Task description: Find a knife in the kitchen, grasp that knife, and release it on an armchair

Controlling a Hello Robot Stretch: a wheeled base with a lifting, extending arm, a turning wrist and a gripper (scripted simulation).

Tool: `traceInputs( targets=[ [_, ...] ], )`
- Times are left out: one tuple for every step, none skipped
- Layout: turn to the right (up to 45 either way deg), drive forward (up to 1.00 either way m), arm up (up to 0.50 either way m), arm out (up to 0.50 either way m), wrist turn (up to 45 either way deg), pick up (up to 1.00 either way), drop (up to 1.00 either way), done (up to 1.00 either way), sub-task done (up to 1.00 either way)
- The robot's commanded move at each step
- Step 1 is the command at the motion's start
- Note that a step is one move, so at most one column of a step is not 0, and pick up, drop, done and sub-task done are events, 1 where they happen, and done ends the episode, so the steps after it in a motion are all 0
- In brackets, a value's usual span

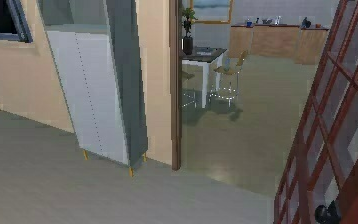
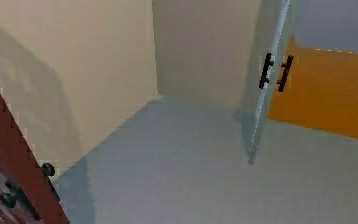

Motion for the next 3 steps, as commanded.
traceInputs(
  targets=[
    [0.0,0.65,0.0,0.0,0.0,0.0,0.0,0.0,0.0],
    [30.0,0.0,0.0,0.0,0.0,0.0,0.0,0.0,0.0],
    [0.0,1.0,0.0,0.0,0.0,0.0,0.0,0.0,0.0]
  ],
)
